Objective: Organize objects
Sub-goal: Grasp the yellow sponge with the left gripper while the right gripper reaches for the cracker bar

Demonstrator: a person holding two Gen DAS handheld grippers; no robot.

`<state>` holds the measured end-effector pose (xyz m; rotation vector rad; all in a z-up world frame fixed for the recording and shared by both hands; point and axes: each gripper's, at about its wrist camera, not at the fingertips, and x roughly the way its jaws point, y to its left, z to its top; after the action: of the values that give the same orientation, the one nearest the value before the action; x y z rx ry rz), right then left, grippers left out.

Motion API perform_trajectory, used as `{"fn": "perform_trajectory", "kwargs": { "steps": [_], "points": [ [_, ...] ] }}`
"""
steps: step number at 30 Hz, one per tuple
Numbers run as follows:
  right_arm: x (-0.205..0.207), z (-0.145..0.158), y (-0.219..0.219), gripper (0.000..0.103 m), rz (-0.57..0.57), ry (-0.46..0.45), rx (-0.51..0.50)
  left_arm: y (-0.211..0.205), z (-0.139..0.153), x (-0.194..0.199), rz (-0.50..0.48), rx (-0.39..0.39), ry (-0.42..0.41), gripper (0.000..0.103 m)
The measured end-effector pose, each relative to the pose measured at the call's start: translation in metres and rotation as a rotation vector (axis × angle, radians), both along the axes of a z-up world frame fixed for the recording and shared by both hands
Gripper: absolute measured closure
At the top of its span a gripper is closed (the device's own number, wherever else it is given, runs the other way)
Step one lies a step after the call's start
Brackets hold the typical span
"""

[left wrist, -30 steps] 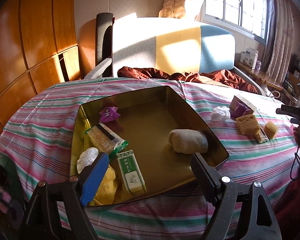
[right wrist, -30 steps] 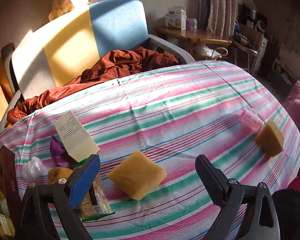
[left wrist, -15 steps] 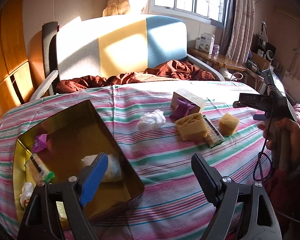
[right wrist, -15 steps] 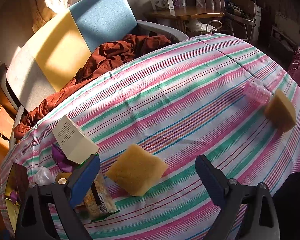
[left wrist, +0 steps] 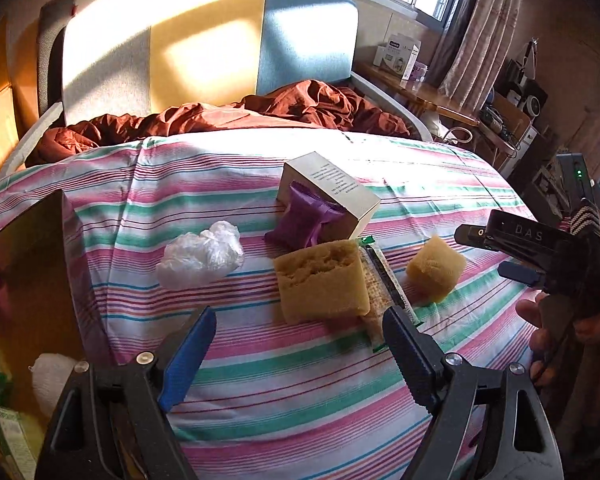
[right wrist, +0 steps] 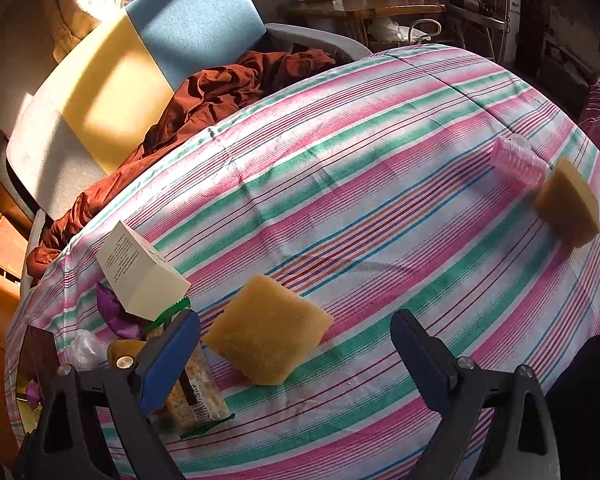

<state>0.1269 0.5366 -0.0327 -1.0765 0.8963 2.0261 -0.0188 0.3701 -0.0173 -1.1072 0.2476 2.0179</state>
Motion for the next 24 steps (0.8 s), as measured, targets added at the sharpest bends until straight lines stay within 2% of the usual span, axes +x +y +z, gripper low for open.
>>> {"fn": "perform_trajectory", "kwargs": {
  "steps": [3, 6, 13, 14, 16, 17, 19, 21, 24],
  "points": [
    [0.002, 0.0, 0.002, 0.005, -0.01, 0.006, -0.005, 0.019, -0.013, -0.01, -0.007, 0.002, -0.048, 0.01],
    [0.003, -0.001, 0.004, 0.005, -0.019, 0.013, -0.013, 0.034, -0.022, -0.016, -0.005, 0.001, -0.063, 0.007],
    [0.004, -0.003, 0.005, 0.005, -0.031, 0.011, -0.021, 0.064, -0.039, -0.025, -0.024, -0.002, -0.044, 0.005],
    [0.004, -0.003, 0.005, 0.005, -0.032, 0.011, -0.021, 0.067, -0.042, -0.028, -0.022, 0.003, -0.05, 0.009],
    [0.004, -0.004, 0.006, 0.005, -0.034, 0.013, -0.023, 0.071, -0.051, -0.034, -0.019, -0.003, -0.077, 0.031],
    [0.004, -0.004, 0.007, 0.005, -0.035, 0.01, -0.023, 0.072, -0.057, -0.036, -0.016, -0.007, -0.093, 0.035],
    [0.003, -0.005, 0.008, 0.005, -0.034, 0.008, -0.025, 0.065, -0.059, -0.034, -0.016, 0.03, -0.092, 0.038],
    [0.003, -0.005, 0.008, 0.006, -0.027, 0.013, -0.023, 0.059, -0.057, -0.025, -0.032, 0.037, -0.061, 0.042],
    [0.0, -0.003, 0.006, 0.006, -0.013, 0.017, -0.016, 0.038, -0.057, -0.008, -0.032, 0.038, -0.018, 0.042]
  ]
}}
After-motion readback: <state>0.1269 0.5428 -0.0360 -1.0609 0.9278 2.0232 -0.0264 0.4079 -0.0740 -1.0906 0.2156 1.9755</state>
